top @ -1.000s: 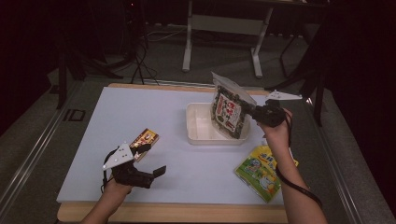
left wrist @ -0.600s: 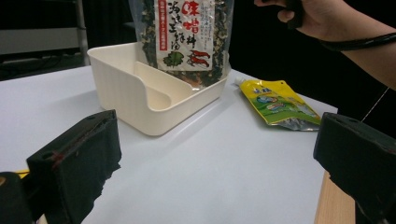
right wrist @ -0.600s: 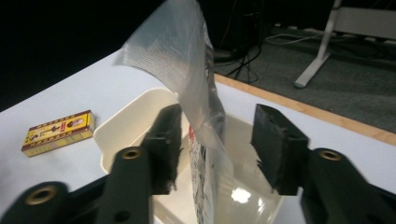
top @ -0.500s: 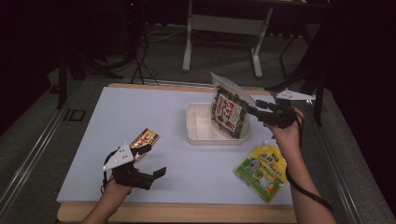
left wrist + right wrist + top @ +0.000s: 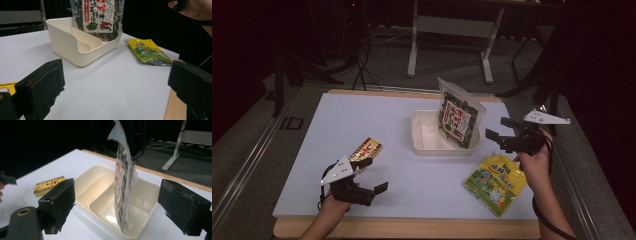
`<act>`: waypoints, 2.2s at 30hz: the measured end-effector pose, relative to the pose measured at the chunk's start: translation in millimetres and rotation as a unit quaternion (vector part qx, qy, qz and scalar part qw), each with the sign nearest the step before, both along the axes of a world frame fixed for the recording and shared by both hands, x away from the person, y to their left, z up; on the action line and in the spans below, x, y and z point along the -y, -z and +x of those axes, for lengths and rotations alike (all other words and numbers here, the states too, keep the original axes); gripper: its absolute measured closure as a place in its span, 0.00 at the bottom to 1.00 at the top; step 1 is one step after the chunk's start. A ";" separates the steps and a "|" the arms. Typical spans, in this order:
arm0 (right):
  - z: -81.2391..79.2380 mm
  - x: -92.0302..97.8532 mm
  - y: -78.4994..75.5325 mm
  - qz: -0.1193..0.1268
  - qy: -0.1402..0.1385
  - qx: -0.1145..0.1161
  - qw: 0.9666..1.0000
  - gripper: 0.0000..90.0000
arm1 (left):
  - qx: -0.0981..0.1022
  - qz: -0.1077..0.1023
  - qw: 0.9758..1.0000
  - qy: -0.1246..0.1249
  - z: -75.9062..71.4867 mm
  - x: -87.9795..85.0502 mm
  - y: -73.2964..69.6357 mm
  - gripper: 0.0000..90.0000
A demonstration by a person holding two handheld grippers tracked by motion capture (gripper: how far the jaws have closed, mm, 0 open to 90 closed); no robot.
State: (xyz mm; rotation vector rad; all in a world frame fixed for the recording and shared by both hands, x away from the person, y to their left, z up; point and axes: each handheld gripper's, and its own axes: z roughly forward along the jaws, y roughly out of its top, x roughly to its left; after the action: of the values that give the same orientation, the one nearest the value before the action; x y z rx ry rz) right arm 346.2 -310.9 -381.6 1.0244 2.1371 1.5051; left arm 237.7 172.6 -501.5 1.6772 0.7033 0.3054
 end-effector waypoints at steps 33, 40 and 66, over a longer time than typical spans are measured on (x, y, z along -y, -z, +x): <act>-50.6 64.4 63.2 -0.105 0.038 -0.048 0.993 0.29 | -0.008 -0.005 1.000 0.021 -2.0 7.7 3.9 0.01; -46.1 88.7 87.7 -0.132 0.074 -0.068 0.986 0.31 | -0.012 -0.002 1.000 0.022 -1.4 8.4 5.1 0.01; -24.3 125.1 150.7 -0.209 0.135 -0.150 0.957 0.31 | -0.018 0.002 1.000 0.025 0.0 10.6 8.5 0.01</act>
State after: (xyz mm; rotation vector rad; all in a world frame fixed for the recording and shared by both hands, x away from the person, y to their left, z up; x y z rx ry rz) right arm 321.9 -436.1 -532.3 1.3739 2.2588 0.7645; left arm 237.7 162.0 -510.0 1.7044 0.6875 0.2420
